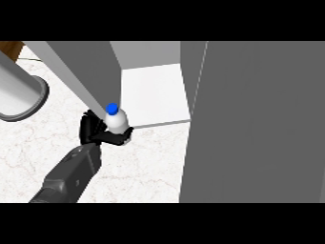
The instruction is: Pick up the bottled water, place it into the cabinet and close the cabinet
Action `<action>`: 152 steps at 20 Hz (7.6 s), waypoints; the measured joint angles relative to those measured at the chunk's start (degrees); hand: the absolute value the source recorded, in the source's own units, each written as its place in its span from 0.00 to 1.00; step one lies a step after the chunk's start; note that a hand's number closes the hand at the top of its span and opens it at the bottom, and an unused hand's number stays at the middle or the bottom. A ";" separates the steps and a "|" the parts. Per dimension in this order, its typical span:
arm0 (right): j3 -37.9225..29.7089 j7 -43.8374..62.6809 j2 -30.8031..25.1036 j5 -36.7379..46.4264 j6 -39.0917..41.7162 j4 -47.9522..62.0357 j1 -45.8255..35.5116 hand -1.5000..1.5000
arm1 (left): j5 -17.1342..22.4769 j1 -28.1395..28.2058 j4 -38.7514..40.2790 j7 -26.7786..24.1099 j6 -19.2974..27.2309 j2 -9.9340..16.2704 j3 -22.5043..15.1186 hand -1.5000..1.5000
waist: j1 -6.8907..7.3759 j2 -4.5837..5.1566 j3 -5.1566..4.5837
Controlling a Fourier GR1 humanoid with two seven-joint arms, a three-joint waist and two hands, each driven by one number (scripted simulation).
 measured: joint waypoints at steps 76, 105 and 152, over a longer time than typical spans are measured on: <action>2.71 3.20 -4.82 -4.45 8.59 -2.67 0.41 1.00 | -5.22 1.12 2.40 8.40 -8.47 1.23 -4.95 0.00 | 2.57 1.69 -3.36; 26.67 8.64 -2.88 -3.70 2.84 -6.16 -0.24 1.00 | -8.42 16.12 -19.44 0.95 -30.63 10.47 -9.26 0.00 | 11.44 -2.14 -1.68; 51.54 12.59 21.90 0.10 -16.59 39.09 -59.87 1.00 | 16.59 61.40 -102.36 31.82 -28.71 30.03 -2.41 0.00 | 10.49 -0.48 -1.92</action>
